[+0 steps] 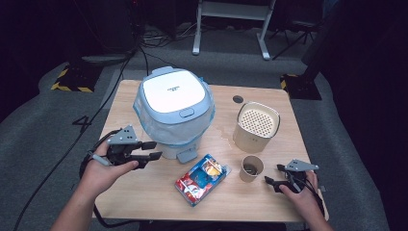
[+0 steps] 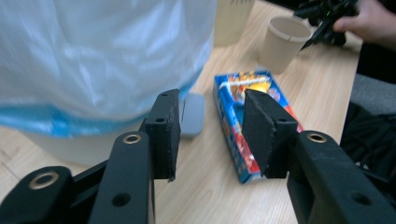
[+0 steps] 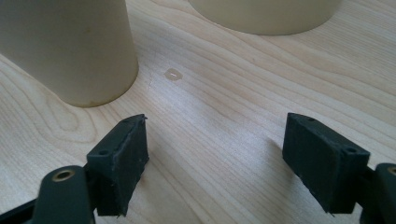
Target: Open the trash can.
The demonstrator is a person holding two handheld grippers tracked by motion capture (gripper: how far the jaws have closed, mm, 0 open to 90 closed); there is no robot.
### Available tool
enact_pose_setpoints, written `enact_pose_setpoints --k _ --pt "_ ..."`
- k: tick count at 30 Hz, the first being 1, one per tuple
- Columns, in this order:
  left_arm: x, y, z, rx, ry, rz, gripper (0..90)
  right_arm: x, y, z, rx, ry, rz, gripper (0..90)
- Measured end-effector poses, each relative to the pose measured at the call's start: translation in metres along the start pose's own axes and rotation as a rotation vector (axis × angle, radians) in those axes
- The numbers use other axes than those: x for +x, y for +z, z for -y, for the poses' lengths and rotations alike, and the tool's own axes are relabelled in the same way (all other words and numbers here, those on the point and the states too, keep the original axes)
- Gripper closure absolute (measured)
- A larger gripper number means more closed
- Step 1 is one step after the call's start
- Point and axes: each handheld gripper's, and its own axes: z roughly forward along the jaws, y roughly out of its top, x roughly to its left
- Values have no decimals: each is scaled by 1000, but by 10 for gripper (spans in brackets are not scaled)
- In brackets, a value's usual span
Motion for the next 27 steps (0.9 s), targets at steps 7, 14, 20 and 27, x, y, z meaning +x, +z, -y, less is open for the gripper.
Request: enact_pose_setpoints --k 7,14,20,27 --pt "0 -8 -21 -61 23 49 629 0 0 0 0 0 0 222" --pt "0 -13 -36 -96 42 48 666 0 0 0 0 0 0 222" --pt "-1 -20 -51 -162 53 58 710 0 0 0 0 1 0 222" --pt "8 -27 -65 -280 23 57 771 0 0 0 0 0 0 222"
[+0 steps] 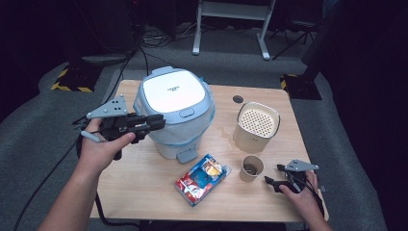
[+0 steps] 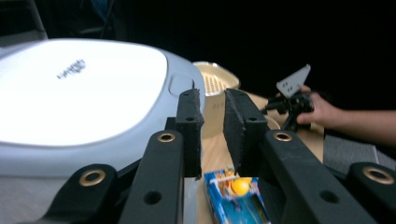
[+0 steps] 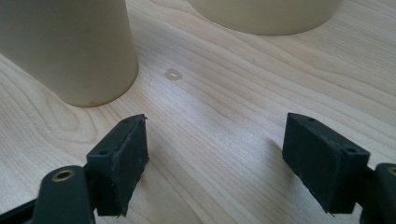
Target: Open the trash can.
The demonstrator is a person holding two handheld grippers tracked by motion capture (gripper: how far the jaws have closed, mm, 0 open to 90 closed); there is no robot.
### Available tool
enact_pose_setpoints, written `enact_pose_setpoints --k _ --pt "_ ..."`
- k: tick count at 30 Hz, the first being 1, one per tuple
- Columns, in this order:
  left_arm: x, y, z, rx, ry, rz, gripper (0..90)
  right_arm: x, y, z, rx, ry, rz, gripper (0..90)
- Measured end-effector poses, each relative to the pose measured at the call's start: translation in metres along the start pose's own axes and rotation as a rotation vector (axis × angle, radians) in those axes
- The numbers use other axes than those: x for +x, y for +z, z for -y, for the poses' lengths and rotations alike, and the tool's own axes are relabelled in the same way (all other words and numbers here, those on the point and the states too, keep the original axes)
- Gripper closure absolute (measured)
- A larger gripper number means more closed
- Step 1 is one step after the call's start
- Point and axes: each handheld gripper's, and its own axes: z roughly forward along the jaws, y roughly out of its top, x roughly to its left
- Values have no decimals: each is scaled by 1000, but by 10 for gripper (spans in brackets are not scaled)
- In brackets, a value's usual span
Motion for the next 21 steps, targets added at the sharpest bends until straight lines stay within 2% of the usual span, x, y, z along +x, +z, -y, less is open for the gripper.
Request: enact_pose_setpoints --k 4,10,15,21 --pt "5 1 -4 -35 -29 -4 812 0 0 0 0 0 0 222" --pt "10 8 -8 -37 -19 -43 896 0 0 0 0 0 0 222" --pt "11 21 -11 0 -24 -51 900 0 0 0 0 1 0 223" --pt "9 38 -14 50 10 -61 900 0 0 0 0 0 0 222"
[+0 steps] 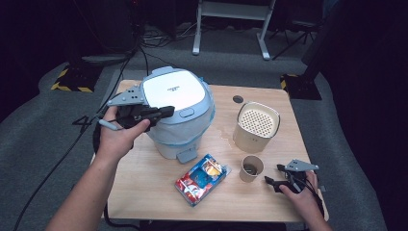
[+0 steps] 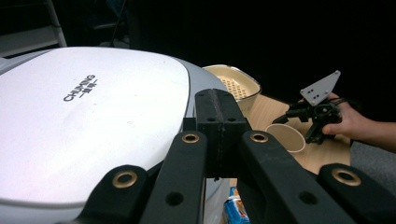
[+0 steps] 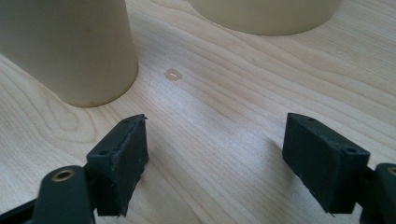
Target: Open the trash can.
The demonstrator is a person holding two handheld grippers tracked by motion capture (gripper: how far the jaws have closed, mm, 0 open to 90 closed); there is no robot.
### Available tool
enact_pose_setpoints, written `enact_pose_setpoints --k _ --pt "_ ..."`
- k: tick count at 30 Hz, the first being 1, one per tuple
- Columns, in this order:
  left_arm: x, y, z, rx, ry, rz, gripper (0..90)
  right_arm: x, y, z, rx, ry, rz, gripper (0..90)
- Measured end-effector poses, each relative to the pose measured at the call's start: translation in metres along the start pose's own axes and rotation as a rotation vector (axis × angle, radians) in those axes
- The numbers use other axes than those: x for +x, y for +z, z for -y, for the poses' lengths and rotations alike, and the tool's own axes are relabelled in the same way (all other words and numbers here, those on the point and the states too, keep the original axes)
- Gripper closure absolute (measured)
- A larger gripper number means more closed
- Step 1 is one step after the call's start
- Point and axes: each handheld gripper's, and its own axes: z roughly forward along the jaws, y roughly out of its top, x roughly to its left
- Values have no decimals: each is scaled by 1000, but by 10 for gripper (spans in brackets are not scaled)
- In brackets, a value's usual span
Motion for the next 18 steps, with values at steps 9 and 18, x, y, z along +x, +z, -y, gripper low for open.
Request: enact_pose_setpoints --k 9,18 --pt "-6 25 -7 62 40 -4 900 0 0 0 0 1 -1 222" --pt "-8 39 -13 96 49 -29 900 0 0 0 0 1 0 222"
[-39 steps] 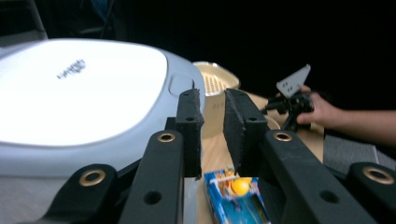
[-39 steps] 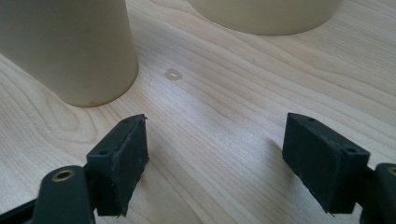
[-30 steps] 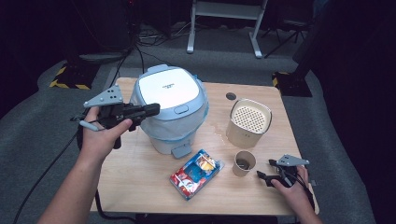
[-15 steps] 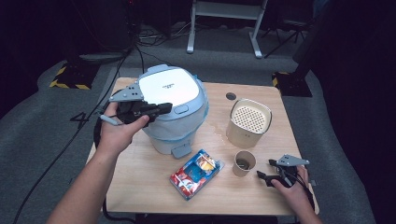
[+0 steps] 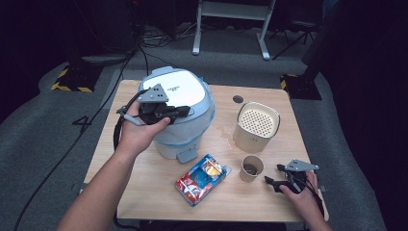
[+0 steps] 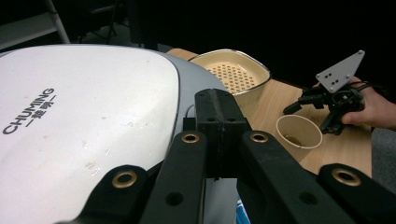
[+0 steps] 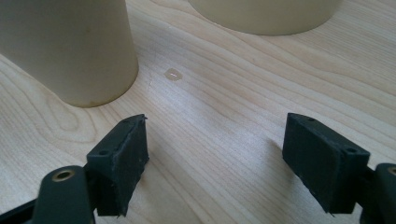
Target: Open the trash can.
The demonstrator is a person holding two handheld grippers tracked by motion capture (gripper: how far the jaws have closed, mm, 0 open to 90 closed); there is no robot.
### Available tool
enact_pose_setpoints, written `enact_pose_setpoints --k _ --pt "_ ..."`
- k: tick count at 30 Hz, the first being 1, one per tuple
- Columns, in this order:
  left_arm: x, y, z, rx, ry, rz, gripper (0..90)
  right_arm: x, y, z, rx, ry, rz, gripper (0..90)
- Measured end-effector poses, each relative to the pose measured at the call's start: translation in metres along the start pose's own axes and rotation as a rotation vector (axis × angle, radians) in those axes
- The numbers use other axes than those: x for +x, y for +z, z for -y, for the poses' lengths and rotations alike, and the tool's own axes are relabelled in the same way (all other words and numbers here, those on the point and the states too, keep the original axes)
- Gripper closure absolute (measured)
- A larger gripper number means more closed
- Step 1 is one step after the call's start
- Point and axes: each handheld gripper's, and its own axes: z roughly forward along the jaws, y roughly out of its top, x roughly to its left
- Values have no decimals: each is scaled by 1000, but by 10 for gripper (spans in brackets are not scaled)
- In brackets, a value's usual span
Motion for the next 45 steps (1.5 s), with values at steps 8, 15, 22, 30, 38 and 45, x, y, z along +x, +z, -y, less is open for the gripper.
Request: enact_pose_setpoints --k 8,15,22,30,38,45 --pt "-2 1 -3 19 11 -23 900 0 0 0 0 0 0 222" --pt "-3 2 -3 29 17 -23 900 0 0 0 0 0 0 222" --pt "-4 3 -3 33 24 -25 900 0 0 0 0 0 0 222" --pt "-5 3 -3 29 18 -39 900 0 0 0 0 -1 0 223" --pt "-4 4 -1 -33 -42 -12 632 0 0 0 0 0 -1 222" --pt "-26 -5 -1 -42 3 37 548 0 0 0 0 0 -1 222"
